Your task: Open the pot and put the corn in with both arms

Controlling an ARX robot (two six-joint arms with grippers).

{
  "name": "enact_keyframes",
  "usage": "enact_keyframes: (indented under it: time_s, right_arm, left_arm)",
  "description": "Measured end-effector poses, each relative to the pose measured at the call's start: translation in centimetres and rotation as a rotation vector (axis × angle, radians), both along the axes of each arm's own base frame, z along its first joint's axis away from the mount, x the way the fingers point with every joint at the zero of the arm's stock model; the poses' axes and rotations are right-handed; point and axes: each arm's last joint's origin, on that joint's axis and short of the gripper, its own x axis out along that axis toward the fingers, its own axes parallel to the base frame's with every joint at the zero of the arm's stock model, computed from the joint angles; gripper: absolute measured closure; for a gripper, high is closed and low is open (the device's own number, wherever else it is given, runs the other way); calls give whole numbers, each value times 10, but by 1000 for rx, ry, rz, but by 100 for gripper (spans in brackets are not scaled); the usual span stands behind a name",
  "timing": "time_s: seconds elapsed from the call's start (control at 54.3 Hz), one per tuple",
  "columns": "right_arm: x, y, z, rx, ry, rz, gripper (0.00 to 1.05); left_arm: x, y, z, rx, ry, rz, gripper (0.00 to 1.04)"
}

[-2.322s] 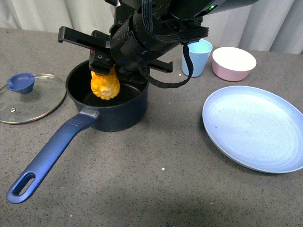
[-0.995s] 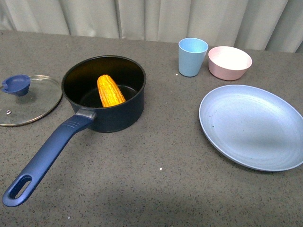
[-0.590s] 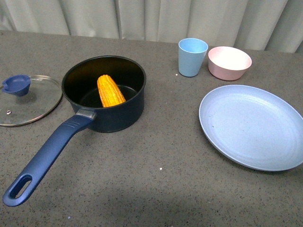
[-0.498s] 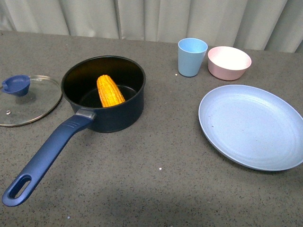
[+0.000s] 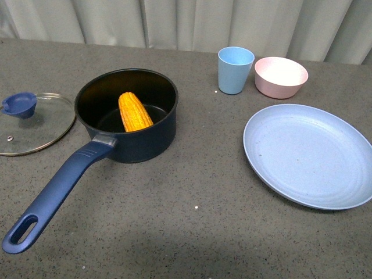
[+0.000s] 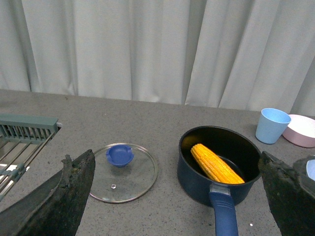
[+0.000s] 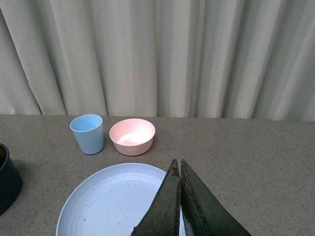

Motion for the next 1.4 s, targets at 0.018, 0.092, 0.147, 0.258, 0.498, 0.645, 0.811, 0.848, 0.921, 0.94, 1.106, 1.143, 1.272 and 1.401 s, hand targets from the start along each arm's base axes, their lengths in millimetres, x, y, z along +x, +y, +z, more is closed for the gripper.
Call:
enact_keyframes:
  time_s: [0.018,0.092,0.147,0.258,0.498,0.645,0.811,0.848,0.921,0.94,1.106,1.143,1.272,1.401]
  right_arm:
    - [-1,0,0,0,-1,0,104]
    - [-4,0,1,0,-3,0,104]
    - [-6,0,2,0,-6,1,104]
    - [-12,0,4,0,-13,0,104]
    - [-19,0,5,0,-17,1,104]
    - [-23,0,5,0,-19,0,104]
    - [-27,0,5,0,-19,1,104]
    - [-27,0,5,0,-19,1,104]
    - [-28,0,5,0,-19,1,104]
    - [-29,0,5,0,-19,1,104]
    - [-33,0,3,0,-10,1,104]
    - [-38,0,0,0,17,3,104]
    - [-41,0,2,0,-13,3,104]
    - [-41,0,2,-1,-14,3,82]
  left_arm:
    - [0,0,0,0,0,0,6]
    - [0,0,0,0,0,0,6]
    - [0,0,0,0,0,0,6]
    - [0,0,0,0,0,0,6]
    - [0,0,0,0,0,0,6]
    - [0,0,0,0,0,0,6]
    - [0,0,0,0,0,0,6]
    - [0,0,0,0,0,0,6]
    - [0,0,0,0,0,0,6]
    - [0,0,0,0,0,0,6]
    - [0,0,0,0,0,0,6]
    - [0,0,0,0,0,0,6]
    - [0,0,0,0,0,0,6]
    - [0,0,0,0,0,0,6]
